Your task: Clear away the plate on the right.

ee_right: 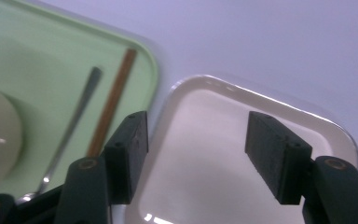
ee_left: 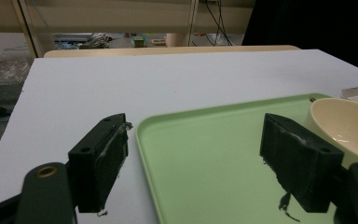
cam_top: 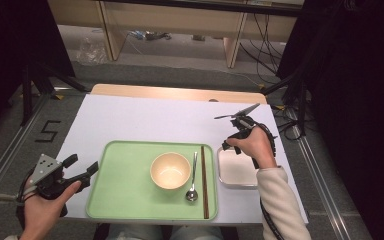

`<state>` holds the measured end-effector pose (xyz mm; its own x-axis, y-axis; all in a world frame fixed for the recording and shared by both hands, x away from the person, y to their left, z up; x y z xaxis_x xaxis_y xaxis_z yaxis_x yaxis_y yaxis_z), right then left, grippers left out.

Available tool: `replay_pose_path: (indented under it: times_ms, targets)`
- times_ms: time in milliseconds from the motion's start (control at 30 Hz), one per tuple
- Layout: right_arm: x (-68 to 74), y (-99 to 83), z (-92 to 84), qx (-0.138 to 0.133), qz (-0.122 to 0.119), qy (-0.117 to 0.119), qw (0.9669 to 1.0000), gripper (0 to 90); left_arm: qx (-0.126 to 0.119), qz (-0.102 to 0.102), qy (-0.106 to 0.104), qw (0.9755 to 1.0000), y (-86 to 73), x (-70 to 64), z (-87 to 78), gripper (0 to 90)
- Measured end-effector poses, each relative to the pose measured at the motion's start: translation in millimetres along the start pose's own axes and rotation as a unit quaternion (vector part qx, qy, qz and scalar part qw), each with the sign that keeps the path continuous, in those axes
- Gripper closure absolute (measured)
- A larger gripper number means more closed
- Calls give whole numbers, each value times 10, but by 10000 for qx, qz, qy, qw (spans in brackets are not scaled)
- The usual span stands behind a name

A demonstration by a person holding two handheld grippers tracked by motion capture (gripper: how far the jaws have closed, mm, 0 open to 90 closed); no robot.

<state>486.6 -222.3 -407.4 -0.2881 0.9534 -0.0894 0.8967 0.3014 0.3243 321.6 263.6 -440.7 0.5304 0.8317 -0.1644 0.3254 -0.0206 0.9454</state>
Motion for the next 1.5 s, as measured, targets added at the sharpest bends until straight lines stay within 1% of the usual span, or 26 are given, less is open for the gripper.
replay_pose_path:
  times_ms: [33,67,100,233,267,367,400,567,633,667,700,733,800,833,933,967,1000,1033,1067,1167,1200,1233,1300,1367,1467,1500]
  targets:
    - [-40,-10,18,-35,-45,-62,10000,427,-8,-16,1,10000,2,-1,0,228]
    - [-60,-27,6,141,126,-112,9998,435,-8,-19,-2,10000,3,1,1,228]
    - [-136,-39,30,55,36,-208,9998,449,-5,-18,-8,10000,5,3,1,228]
    - [-272,-118,52,317,351,-446,9979,476,-22,-17,-67,10000,10,-7,16,227]
    - [-312,-132,67,334,282,-479,9979,483,-61,-31,-96,9999,8,-12,27,227]
    - [-379,-194,110,521,550,-568,9955,487,-26,-17,-113,9999,20,-17,24,227]
    - [-421,-206,127,446,408,-565,9966,487,-32,-5,-119,9999,23,-14,28,227]
    - [-519,-260,170,613,481,-660,9948,490,-36,-19,-123,9999,24,-22,39,227]
    - [-587,-277,204,540,309,-705,9956,497,-33,-20,-122,9999,21,-21,41,227]
    - [-589,-283,206,622,398,-703,9948,501,-29,-16,-120,9999,20,-20,42,227]
    - [-588,-290,205,791,570,-496,9940,504,-32,-23,-120,9999,20,-21,43,227]
    - [-608,-297,219,805,445,-661,9936,511,-24,-25,-126,9999,18,-24,42,227]
    - [-633,-325,240,883,397,-692,9929,531,-13,-39,-148,9999,13,-25,39,227]
    - [-620,-332,256,949,547,-782,9909,544,-11,-31,-147,9999,13,-24,36,227]
    - [-686,-351,313,899,267,-820,9922,564,-24,-22,-145,9999,13,-18,32,227]
    - [-707,-374,316,1083,286,-647,9916,571,-21,-26,-156,9999,12,-19,31,227]
    - [-699,-382,334,1105,365,-905,9891,587,7,-27,-138,9999,13,-23,27,227]
    - [-714,-393,352,1196,307,-846,9887,602,2,-30,-141,9999,13,-25,29,226]
    - [-703,-396,375,1259,443,-772,9880,615,0,-30,-145,9999,13,-26,31,227]
    - [-720,-432,484,1229,473,-782,9882,669,3,-27,-154,9999,12,-25,34,227]
    - [-732,-433,500,1318,456,-719,9876,684,3,-25,-151,9999,11,-23,35,226]
    - [-765,-442,527,1192,265,-719,9899,690,4,-23,-151,9999,11,-22,36,226]
    - [-788,-447,547,1236,240,-655,9899,703,22,-23,-160,9999,7,-19,41,226]
    - [-756,-439,510,1524,528,-614,9850,729,38,-30,-176,9998,4,-22,44,226]
    - [-782,-451,540,1331,564,-667,9873,804,42,-31,-181,9998,4,-21,41,226]
    - [-791,-447,537,1362,703,-620,9862,811,50,-30,-182,9998,3,-21,41,226]
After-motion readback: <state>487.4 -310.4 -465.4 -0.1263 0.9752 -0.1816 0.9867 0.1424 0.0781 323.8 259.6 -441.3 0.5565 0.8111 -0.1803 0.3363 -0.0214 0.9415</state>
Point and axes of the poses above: each handheld gripper's, and its own axes: z roughly forward along the jaws, y roughly out of its top, x roughly to its left, the point moved 2 cm from there along z, roughly forward along the jaws, and after that the axes turned 13 degrees about -y, right-handed, at the moved point
